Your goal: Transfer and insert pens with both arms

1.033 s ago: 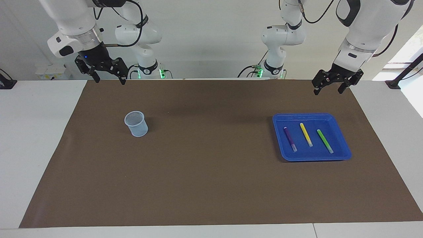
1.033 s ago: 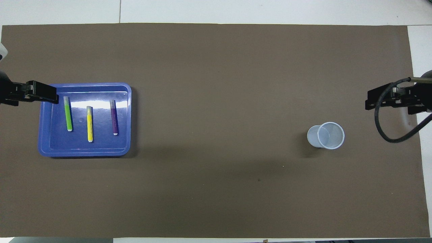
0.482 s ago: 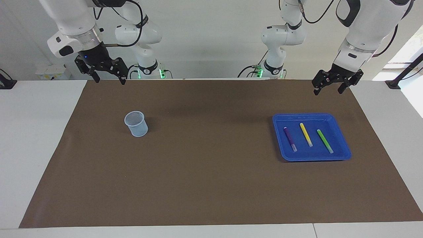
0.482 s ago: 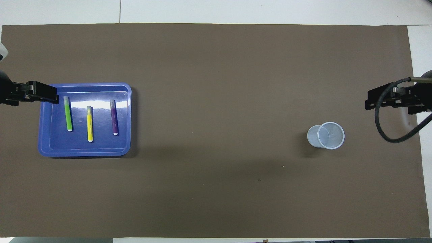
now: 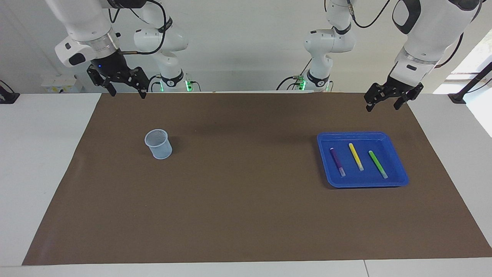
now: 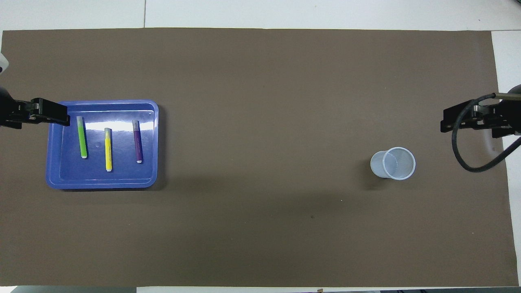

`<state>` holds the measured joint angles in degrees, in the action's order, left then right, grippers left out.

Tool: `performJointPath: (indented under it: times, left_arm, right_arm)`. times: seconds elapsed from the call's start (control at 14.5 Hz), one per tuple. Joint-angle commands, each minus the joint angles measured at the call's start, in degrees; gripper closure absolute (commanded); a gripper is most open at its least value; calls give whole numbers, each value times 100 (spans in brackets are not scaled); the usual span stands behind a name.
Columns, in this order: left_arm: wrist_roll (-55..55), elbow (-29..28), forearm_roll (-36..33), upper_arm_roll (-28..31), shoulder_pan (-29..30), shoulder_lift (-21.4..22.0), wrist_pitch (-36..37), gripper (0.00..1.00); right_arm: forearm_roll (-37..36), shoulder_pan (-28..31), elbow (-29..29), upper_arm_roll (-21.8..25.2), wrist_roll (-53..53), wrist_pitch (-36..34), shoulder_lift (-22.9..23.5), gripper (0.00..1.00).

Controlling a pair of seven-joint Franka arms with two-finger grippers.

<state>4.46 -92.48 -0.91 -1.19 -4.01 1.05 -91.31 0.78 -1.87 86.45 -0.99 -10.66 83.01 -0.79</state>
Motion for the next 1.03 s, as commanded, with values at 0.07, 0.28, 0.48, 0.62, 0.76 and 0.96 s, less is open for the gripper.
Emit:
performJointPath:
  times: [0.07, 0.28, 0.48, 0.62, 0.76, 0.96]
  left_arm:
    - [-7, -506, -85, -39, 49, 334, -132, 0]
    - [-33, -963, -85, -39, 163, 527, -456, 0]
    - [-94, -1700, -85, -39, 347, 843, -1062, 0]
    - [-103, -1983, -85, -48, 619, 766, -1414, 0]
    - [-243, -2255, -85, -40, 725, 546, -1801, 0]
    - [-437, -2274, -85, -48, 884, -129, -2336, 0]
  right_arm:
    - [89, 46, -84, -24, 134, -110, 26, 0]
    - [89, 46, -84, -24, 134, -110, 26, 0]
    - [89, 46, -84, -24, 134, -110, 26, 0]
    - [89, 46, -84, -24, 134, -110, 26, 0]
    - [89, 46, -84, -24, 134, -119, 26, 0]
    - [89, 46, -84, -24, 134, -110, 26, 0]
